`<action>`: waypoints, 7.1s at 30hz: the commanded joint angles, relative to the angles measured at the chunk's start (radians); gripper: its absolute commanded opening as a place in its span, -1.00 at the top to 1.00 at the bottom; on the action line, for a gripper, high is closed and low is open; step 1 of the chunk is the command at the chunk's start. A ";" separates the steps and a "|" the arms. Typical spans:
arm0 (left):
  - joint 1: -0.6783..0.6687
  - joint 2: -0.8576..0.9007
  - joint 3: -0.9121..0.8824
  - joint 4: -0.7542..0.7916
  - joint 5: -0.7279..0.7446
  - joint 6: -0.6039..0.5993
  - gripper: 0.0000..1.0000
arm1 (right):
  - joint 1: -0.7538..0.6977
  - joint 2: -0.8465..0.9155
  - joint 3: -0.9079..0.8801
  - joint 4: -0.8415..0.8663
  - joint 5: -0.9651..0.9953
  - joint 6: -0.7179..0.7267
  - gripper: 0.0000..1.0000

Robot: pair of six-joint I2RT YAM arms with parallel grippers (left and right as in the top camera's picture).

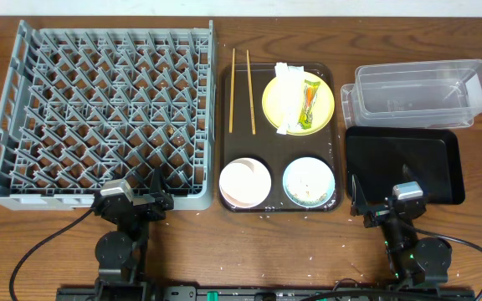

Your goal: Sort waste into correct bins and load items into the dishwasher

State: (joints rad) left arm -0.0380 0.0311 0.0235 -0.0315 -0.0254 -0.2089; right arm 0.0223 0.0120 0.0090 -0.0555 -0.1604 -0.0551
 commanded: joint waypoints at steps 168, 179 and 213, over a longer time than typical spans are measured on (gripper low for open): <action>0.004 0.915 1.152 -0.921 0.459 0.021 -0.82 | 0.398 1.942 1.281 -0.168 0.135 0.333 -0.15; 0.004 0.916 1.152 -0.922 0.455 0.021 -0.82 | 0.394 2.068 1.286 -0.114 0.157 0.452 0.98; 0.004 0.916 1.152 -0.933 0.455 0.021 -0.82 | 0.228 1.645 1.284 -0.355 -0.087 0.319 -0.54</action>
State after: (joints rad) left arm -0.0380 0.9466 1.1648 -0.9630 0.4206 -0.2050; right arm 0.1413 1.6424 1.2934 -0.3508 -0.2859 0.4507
